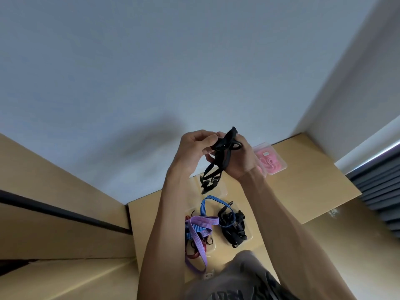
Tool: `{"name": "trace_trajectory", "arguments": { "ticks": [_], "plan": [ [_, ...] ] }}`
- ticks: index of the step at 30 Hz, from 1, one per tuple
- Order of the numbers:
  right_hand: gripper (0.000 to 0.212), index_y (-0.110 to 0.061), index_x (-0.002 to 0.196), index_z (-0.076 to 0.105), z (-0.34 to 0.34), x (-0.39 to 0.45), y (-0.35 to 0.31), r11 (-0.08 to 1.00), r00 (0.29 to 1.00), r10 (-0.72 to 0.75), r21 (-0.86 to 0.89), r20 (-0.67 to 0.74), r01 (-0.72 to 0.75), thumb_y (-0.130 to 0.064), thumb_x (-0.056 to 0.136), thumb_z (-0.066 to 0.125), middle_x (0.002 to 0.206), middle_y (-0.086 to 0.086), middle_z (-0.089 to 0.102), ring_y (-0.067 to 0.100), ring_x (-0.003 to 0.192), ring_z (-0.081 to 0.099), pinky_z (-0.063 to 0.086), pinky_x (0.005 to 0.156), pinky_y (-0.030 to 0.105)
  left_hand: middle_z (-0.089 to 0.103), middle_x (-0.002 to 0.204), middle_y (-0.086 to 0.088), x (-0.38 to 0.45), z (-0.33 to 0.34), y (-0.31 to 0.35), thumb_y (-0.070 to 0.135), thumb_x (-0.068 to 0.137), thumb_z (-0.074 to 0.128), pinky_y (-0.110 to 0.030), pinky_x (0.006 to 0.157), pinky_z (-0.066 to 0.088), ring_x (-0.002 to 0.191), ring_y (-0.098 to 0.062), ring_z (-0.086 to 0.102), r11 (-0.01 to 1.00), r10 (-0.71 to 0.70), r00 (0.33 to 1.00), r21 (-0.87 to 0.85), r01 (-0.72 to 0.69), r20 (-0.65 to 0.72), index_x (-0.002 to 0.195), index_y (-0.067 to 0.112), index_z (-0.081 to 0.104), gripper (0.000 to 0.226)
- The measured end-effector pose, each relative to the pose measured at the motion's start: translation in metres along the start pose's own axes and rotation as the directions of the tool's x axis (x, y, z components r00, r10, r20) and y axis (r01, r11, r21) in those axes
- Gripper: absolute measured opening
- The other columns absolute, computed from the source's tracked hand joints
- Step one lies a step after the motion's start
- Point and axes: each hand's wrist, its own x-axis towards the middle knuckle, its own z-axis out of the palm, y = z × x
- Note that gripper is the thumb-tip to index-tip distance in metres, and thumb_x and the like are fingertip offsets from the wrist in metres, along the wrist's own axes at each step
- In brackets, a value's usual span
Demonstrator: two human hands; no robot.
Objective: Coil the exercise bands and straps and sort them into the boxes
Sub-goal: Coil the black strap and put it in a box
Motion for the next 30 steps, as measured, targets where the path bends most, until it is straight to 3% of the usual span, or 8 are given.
{"name": "trace_trajectory", "arguments": {
  "ticks": [5, 11, 14, 17, 19, 21, 26, 30],
  "plan": [
    [0.030, -0.007, 0.107, 0.058, 0.002, -0.006, 0.011, 0.993, 1.000, -0.005, 0.115, -0.029, 0.009, -0.033, 0.092, 0.055, 0.096, 0.008, 0.062, 0.024, 0.088, 0.060, 0.050, 0.081, 0.037, 0.076, 0.088, -0.012, -0.003, 0.001, -0.008, 0.005, 0.094, 0.064, -0.031, 0.077, 0.057, 0.078, -0.025, 0.072, 0.982, -0.067, 0.996, -0.180, 0.057, -0.053, 0.083, 0.008, 0.077, 0.017],
    [0.031, -0.008, 0.110, 0.058, 0.006, -0.005, 0.007, 0.929, 0.962, 0.124, -0.313, -0.242, -0.198, -0.037, 0.100, 0.052, 0.091, 0.012, 0.063, 0.026, 0.085, 0.066, 0.048, 0.085, 0.038, 0.074, 0.090, -0.016, -0.002, -0.001, -0.013, 0.004, 0.080, 0.077, -0.031, 0.080, 0.057, 0.086, -0.026, 0.073, 0.984, -0.047, 0.951, -0.179, -0.009, -0.307, 0.087, 0.006, 0.076, 0.007],
    [0.034, -0.010, 0.107, 0.064, 0.011, -0.009, 0.001, 0.650, 0.935, 0.095, -0.690, -0.342, -0.318, -0.038, 0.089, 0.070, 0.090, 0.012, 0.072, 0.026, 0.084, 0.074, 0.048, 0.091, 0.041, 0.074, 0.086, -0.005, 0.004, -0.007, -0.021, 0.001, 0.079, 0.076, -0.026, 0.074, 0.057, 0.081, -0.018, 0.072, 0.993, 0.095, 0.844, 0.114, -0.040, -0.528, 0.087, 0.010, 0.075, 0.012],
    [0.029, -0.010, 0.097, 0.061, 0.021, -0.010, 0.001, 0.201, 0.940, -0.041, -0.925, -0.338, -0.324, -0.015, 0.076, 0.080, 0.080, 0.008, 0.070, 0.020, 0.069, 0.072, 0.053, 0.071, 0.032, 0.073, 0.089, -0.002, 0.005, -0.011, -0.030, 0.001, 0.080, 0.073, -0.023, 0.075, 0.057, 0.082, -0.013, 0.071, 0.904, 0.248, 0.826, 0.428, -0.010, -0.506, 0.093, 0.008, 0.073, 0.014],
    [0.036, -0.010, 0.106, 0.061, 0.027, -0.008, -0.003, 0.062, 0.933, -0.142, -0.944, -0.330, -0.325, -0.006, 0.074, 0.076, 0.086, 0.010, 0.070, 0.023, 0.071, 0.071, 0.056, 0.067, 0.033, 0.072, 0.092, -0.005, 0.004, -0.013, -0.036, -0.003, 0.081, 0.071, -0.023, 0.076, 0.056, 0.083, -0.013, 0.070, 0.847, 0.275, 0.853, 0.532, 0.004, -0.444, 0.091, 0.009, 0.071, 0.016],
    [0.046, -0.013, 0.118, 0.055, 0.030, -0.007, -0.009, 0.100, 0.922, -0.204, -0.944, -0.329, -0.314, -0.006, 0.076, 0.073, 0.097, 0.010, 0.069, 0.025, 0.076, 0.070, 0.058, 0.071, 0.037, 0.070, 0.093, -0.005, 0.002, -0.014, -0.038, -0.007, 0.080, 0.070, -0.019, 0.074, 0.052, 0.082, -0.009, 0.067, 0.793, 0.309, 0.868, 0.609, -0.010, -0.389, 0.089, 0.011, 0.069, 0.021],
    [0.059, -0.008, 0.134, 0.043, 0.027, -0.010, -0.020, 0.544, 0.884, -0.148, -0.783, -0.443, -0.302, -0.031, 0.085, 0.069, 0.090, 0.009, 0.075, 0.015, 0.069, 0.071, 0.054, 0.069, 0.030, 0.065, 0.099, -0.004, -0.003, -0.006, -0.037, -0.020, 0.075, 0.063, -0.010, 0.076, 0.048, 0.085, -0.003, 0.063, 0.680, 0.473, 0.848, 0.711, -0.179, -0.240, 0.100, 0.007, 0.066, 0.037],
    [0.042, -0.005, 0.103, 0.068, 0.025, -0.010, -0.016, 0.611, 0.845, -0.284, -0.765, -0.454, -0.205, -0.045, 0.089, 0.067, 0.071, 0.002, 0.071, 0.012, 0.055, 0.062, 0.048, 0.059, 0.026, 0.066, 0.099, -0.004, -0.003, 0.006, -0.036, -0.019, 0.076, 0.063, -0.016, 0.077, 0.051, 0.085, -0.011, 0.063, 0.635, 0.513, 0.846, 0.726, -0.262, -0.143, 0.102, 0.005, 0.066, 0.036]
  ]
}}
